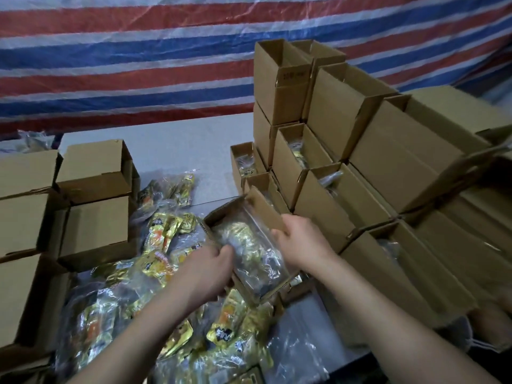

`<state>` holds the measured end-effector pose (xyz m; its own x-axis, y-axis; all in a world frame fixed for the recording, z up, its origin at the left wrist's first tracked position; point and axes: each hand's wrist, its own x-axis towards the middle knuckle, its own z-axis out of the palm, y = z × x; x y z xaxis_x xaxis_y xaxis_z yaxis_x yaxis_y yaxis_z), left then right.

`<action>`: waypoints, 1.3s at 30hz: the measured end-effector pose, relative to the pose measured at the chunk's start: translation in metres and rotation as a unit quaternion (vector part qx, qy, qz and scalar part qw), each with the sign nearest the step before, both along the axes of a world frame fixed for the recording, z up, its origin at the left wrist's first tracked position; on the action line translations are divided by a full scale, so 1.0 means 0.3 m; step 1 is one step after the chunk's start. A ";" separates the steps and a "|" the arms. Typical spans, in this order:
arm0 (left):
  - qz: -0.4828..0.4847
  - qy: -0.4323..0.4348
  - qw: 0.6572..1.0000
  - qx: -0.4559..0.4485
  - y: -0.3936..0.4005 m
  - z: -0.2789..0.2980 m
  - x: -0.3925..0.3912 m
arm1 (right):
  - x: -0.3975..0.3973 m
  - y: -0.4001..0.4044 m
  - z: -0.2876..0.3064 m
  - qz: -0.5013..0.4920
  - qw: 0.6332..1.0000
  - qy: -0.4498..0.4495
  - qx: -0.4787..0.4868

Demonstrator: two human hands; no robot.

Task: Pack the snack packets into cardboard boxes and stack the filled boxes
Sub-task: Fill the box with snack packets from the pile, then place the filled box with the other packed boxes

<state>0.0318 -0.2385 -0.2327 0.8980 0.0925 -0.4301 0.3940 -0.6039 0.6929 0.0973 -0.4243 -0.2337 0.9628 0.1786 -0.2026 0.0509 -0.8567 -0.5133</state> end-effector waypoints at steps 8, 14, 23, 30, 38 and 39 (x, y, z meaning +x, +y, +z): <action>-0.128 0.127 0.981 -0.073 -0.133 -0.068 -0.114 | -0.257 -0.212 -0.025 -0.036 0.997 0.041 -0.058; -0.202 0.210 0.949 -0.117 -0.264 -0.209 -0.163 | -0.392 -0.330 -0.135 -0.072 0.989 0.082 -0.099; -0.257 0.233 0.935 -0.077 -0.426 -0.361 -0.175 | -0.477 -0.448 -0.288 -0.136 0.972 0.139 -0.134; -0.224 0.253 0.934 -0.115 -0.515 -0.511 -0.105 | -0.392 -0.461 -0.405 -0.164 0.960 0.164 -0.159; -0.215 0.256 0.937 -0.106 -0.534 -0.580 -0.067 | -0.331 -0.447 -0.465 -0.159 0.960 0.157 -0.166; -0.216 0.254 0.937 -0.103 -0.538 -0.582 -0.069 | -0.336 -0.450 -0.469 -0.156 0.963 0.151 -0.158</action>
